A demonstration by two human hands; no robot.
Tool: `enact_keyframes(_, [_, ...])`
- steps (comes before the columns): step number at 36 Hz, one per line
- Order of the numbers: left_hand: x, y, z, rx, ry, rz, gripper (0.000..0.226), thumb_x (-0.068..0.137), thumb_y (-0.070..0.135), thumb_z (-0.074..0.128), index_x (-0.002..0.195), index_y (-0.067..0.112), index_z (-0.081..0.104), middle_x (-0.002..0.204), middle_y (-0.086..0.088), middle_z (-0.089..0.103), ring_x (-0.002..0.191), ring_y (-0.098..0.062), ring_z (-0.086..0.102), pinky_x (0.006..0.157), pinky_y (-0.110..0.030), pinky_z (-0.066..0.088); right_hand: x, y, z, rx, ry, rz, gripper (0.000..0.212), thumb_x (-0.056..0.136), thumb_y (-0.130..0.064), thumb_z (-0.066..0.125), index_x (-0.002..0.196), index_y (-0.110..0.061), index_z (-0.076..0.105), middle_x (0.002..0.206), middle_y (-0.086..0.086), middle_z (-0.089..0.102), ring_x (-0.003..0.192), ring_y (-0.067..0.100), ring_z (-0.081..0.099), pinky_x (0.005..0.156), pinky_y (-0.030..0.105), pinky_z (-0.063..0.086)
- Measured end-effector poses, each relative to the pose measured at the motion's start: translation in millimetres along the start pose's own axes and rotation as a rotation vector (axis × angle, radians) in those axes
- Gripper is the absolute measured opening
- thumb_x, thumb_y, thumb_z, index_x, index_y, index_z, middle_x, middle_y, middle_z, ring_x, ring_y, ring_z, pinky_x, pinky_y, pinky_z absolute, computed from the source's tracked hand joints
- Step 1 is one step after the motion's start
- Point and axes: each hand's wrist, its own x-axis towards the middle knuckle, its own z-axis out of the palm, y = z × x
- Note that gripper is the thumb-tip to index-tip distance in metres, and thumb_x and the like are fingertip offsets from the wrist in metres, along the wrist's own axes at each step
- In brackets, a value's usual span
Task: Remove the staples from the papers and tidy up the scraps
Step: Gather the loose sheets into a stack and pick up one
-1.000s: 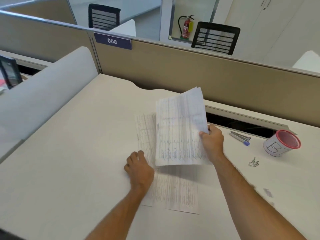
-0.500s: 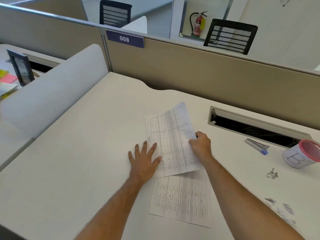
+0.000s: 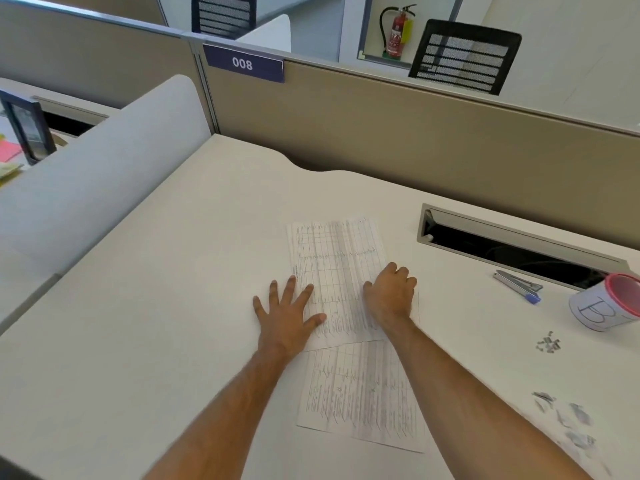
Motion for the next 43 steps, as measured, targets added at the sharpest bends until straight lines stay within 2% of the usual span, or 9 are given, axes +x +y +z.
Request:
enact_keyframes(5, [-0.1,1.9,-0.6,-0.003,-0.012,-0.015,0.075,0.099,0.07,0.035,0.163,0.04,0.012,0.173,0.003,-0.007,0.158,-0.032,-0.015,0.12,-0.067,-0.009,14.1,-4.6,-10.4,0.223,-0.142,0.186,0.051,0.089,-0.02,0.065,0.132,-0.002,0.043,0.125,0.015,0.051,0.11,0.034,0.057,0.084,0.042,0.056])
enact_keyframes(8, [0.2,3.5,-1.9,-0.008,-0.019,-0.018,0.074,0.099,0.069,0.036,0.163,0.04,0.012,0.173,0.003,-0.008,0.158,-0.033,-0.015,0.12,-0.067,-0.009,22.7,-1.0,-16.2,0.385,-0.169,0.223,0.017,0.087,-0.008,0.059,0.103,-0.004,0.053,0.089,0.005,0.055,0.078,0.022,0.06,0.054,0.027,0.045])
enact_keyframes(10, [0.0,3.6,-2.7,-0.012,-0.019,-0.018,0.075,0.099,0.068,0.038,0.163,0.039,0.012,0.173,0.003,-0.007,0.158,-0.032,-0.014,0.12,-0.067,-0.008,24.9,3.2,-19.4,0.477,-0.162,0.229,0.005,0.086,-0.002,0.056,0.086,-0.006,0.053,0.081,0.004,0.055,0.068,0.019,0.054,0.05,0.022,0.037])
enact_keyframes(14, [-0.4,2.8,-3.8,-0.04,-0.009,-0.029,0.077,0.098,0.067,0.043,0.163,0.038,0.015,0.173,0.004,-0.004,0.159,-0.031,-0.013,0.121,-0.066,-0.008,20.9,12.7,-23.8,0.612,-0.18,0.209,0.024,0.084,0.004,0.058,0.074,-0.014,0.046,0.078,-0.001,0.049,0.063,0.014,0.046,0.05,0.021,0.034])
enact_keyframes(24, [1.9,14.2,-8.9,-0.342,0.088,-0.108,0.121,0.081,0.067,0.071,0.164,0.014,0.001,0.173,-0.01,0.001,0.16,-0.029,0.003,0.128,-0.051,0.006,-6.3,51.7,-35.5,0.927,-0.19,0.22,0.03,0.087,0.004,0.064,0.11,-0.014,0.066,0.103,0.003,0.072,0.089,0.02,0.069,0.072,0.03,0.057])
enact_keyframes(30, [-11.1,38.4,-19.9,-0.687,0.217,-0.155,0.105,0.089,0.058,0.068,0.163,0.01,0.012,0.168,-0.012,0.022,0.155,-0.032,0.022,0.123,-0.05,0.028,-25.2,74.6,-42.6,1.04,-0.176,0.25,0.029,0.091,0.003,0.063,0.11,-0.018,0.064,0.108,0.0,0.071,0.099,0.024,0.069,0.09,0.046,0.058])
enact_keyframes(35, [-17.1,56.6,-28.8,-0.828,0.127,-0.184,0.095,0.088,0.061,0.067,0.159,0.017,0.02,0.154,-0.011,0.048,0.133,-0.033,0.056,0.108,-0.052,0.05,-47.8,93.9,-51.6,1.153,-0.2,0.277,0.029,0.09,0.006,0.065,0.113,-0.013,0.065,0.111,0.003,0.073,0.102,0.026,0.07,0.093,0.047,0.057])
enact_keyframes(39, [-26.2,64.8,-29.6,-0.841,0.066,-0.188,0.079,0.093,0.054,0.066,0.154,0.017,0.031,0.127,-0.004,0.059,0.107,-0.026,0.064,0.093,-0.04,0.054,-68.6,110.3,-53.7,1.209,-0.251,0.305,0.036,0.091,0.007,0.064,0.122,-0.008,0.062,0.117,0.006,0.072,0.106,0.028,0.07,0.095,0.048,0.057])
enact_keyframes(43, [-37.8,71.5,-21.7,-0.892,0.077,-0.168,0.049,0.099,0.032,0.067,0.14,0.016,0.046,0.13,-0.005,0.064,0.099,-0.021,0.065,0.082,-0.032,0.053,-85.5,123.1,-54.3,1.194,-0.352,0.324,0.04,0.091,0.006,0.064,0.128,-0.01,0.056,0.122,0.007,0.069,0.107,0.029,0.069,0.092,0.049,0.058])
